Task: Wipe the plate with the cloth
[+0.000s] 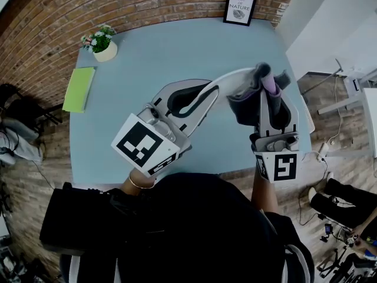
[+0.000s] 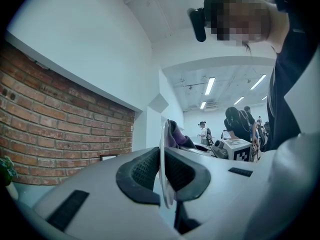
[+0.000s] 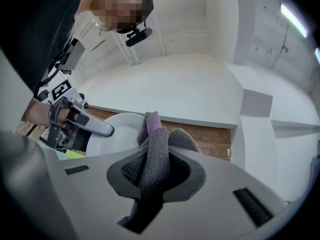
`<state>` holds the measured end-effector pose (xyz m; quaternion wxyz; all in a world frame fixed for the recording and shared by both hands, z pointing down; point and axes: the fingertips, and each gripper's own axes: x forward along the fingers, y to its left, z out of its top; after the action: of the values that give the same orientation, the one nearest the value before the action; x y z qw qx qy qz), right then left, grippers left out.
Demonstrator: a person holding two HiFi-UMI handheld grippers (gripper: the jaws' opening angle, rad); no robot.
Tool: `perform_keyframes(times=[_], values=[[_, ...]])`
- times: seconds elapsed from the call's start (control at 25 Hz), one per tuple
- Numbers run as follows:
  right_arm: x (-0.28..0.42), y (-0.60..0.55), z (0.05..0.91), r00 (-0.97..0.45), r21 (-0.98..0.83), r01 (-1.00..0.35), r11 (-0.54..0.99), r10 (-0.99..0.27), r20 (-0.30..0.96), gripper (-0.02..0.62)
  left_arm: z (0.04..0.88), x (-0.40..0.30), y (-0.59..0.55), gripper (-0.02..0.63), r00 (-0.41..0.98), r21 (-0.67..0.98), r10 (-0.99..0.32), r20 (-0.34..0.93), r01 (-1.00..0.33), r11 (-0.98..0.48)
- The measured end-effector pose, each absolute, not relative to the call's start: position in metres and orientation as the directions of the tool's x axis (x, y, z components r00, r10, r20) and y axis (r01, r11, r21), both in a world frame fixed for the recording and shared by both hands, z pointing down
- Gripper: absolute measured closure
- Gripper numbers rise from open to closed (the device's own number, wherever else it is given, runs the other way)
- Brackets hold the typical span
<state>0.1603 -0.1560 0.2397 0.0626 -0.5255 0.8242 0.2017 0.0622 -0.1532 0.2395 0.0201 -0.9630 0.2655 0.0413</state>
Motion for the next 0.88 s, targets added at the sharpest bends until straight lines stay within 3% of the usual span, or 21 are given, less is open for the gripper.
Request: perform_keyframes(times=[0.44, 0.88], values=[[0.175, -0.152, 0.25, -0.413, 0.251, -0.903, 0.348, -0.862, -0.292, 0.557, 0.248, 0.055, -0.16, 0.581, 0.843, 0.024, -0.532, -0.077, -0.531, -0.847], [0.169, -0.128, 0.237, -0.438, 0.221, -0.898, 0.381, -0.825, -0.357, 0.555, 0.25, 0.047, -0.167, 0.581, 0.832, 0.031, -0.551, -0.072, -0.55, -0.835]])
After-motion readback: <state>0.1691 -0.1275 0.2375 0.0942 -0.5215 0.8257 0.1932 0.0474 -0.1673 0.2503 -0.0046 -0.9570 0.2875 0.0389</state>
